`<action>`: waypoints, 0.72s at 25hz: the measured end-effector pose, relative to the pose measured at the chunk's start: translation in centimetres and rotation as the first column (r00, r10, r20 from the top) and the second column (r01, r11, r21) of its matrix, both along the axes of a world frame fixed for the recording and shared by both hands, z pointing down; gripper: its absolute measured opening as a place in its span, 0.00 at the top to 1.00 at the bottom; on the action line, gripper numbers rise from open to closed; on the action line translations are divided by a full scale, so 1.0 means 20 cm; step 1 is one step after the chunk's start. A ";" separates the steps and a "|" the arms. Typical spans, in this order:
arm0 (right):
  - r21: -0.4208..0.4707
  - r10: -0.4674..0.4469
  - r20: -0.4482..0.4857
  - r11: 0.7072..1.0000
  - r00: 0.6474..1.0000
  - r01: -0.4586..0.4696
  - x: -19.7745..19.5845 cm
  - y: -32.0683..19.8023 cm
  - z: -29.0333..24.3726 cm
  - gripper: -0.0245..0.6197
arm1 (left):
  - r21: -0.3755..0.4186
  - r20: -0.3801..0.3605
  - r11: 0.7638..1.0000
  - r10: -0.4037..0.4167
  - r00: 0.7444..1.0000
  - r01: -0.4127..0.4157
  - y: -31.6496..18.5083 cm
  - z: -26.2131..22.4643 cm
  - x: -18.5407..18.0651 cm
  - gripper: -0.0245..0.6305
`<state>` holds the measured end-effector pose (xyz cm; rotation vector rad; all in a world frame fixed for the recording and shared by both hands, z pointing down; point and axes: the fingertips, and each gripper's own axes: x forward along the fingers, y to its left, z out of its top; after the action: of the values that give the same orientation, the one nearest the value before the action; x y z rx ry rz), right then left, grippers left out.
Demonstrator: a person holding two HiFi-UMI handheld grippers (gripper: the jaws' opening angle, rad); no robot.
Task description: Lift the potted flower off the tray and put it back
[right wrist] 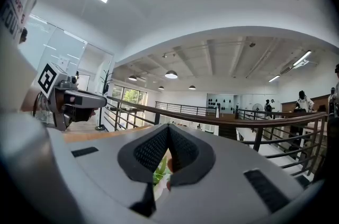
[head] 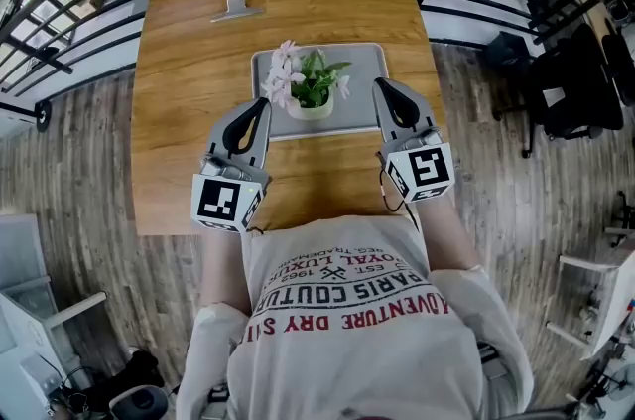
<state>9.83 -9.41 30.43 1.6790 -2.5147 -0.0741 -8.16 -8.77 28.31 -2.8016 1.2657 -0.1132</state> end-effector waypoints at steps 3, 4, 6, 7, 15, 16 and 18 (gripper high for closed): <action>0.002 -0.004 0.009 1.000 1.000 0.004 0.00 0.00 -0.01 0.92 | 0.002 0.003 1.000 -0.001 1.000 0.001 0.00 0.00 0.00 0.94; 0.003 -0.004 0.011 1.000 1.000 0.004 0.01 0.01 -0.01 0.92 | 0.003 0.004 1.000 -0.001 1.000 0.001 0.00 -0.01 0.00 0.94; 0.002 -0.006 0.017 1.000 1.000 0.005 0.01 0.01 -0.02 0.92 | 0.005 0.006 1.000 -0.001 1.000 0.001 0.01 -0.01 0.00 0.94; 0.001 -0.007 0.022 1.000 1.000 0.007 0.01 0.01 -0.02 0.92 | 0.006 0.007 1.000 -0.001 1.000 0.001 0.01 -0.01 0.00 0.94; -0.008 0.005 0.066 1.000 0.998 -0.005 0.04 0.00 -0.01 0.92 | 0.008 0.026 1.000 -0.004 1.000 0.004 0.02 -0.01 0.02 0.94; -0.013 0.003 0.087 1.000 0.996 -0.002 0.04 0.00 -0.01 0.92 | 0.009 0.027 1.000 -0.004 1.000 0.004 0.02 -0.01 0.02 0.94; -0.021 0.001 0.122 1.000 0.993 0.002 0.05 0.00 -0.02 0.92 | 0.007 0.029 1.000 -0.005 1.000 0.005 0.02 -0.01 0.02 0.94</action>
<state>10.81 -9.51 30.02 1.7250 -2.5926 0.0560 -7.78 -8.30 28.10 -2.7804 1.2646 -0.1481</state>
